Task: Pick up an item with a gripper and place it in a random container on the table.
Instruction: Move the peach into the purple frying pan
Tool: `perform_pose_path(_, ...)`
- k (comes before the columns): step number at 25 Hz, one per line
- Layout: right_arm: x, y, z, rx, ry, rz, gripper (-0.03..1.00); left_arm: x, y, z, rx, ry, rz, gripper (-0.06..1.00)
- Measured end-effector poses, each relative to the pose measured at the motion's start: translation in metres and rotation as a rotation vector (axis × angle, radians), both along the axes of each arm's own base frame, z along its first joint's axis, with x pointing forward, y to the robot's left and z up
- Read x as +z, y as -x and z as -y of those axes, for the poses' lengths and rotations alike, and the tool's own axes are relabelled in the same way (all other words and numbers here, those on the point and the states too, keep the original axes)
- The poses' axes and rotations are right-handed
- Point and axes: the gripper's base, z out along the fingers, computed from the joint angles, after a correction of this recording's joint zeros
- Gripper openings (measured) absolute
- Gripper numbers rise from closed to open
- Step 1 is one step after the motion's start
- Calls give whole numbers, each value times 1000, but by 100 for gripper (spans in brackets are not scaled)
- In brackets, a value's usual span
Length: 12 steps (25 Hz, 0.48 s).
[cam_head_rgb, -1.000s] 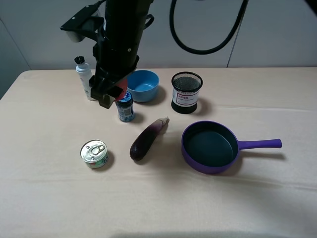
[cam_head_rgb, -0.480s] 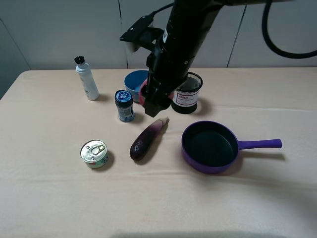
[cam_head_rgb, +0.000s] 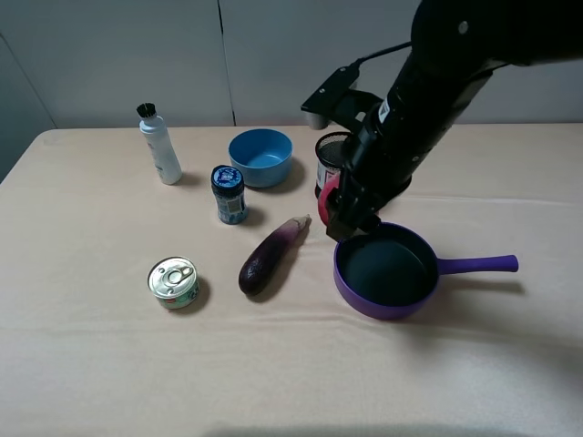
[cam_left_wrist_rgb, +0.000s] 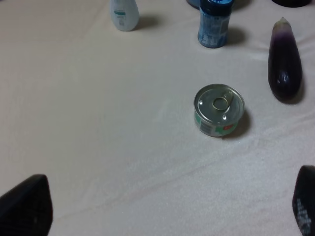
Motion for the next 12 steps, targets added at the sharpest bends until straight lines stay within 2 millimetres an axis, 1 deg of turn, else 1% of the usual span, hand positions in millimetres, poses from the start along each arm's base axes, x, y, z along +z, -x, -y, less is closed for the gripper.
perform_pose_path(6, -24, 7, 25, -69, 9, -27, 52, 0, 0, 0, 0, 0, 0, 99)
perform_pose_path(12, -46, 15, 35, -93, 0, -3, 52, 0, 0, 0, 0, 0, 0, 99)
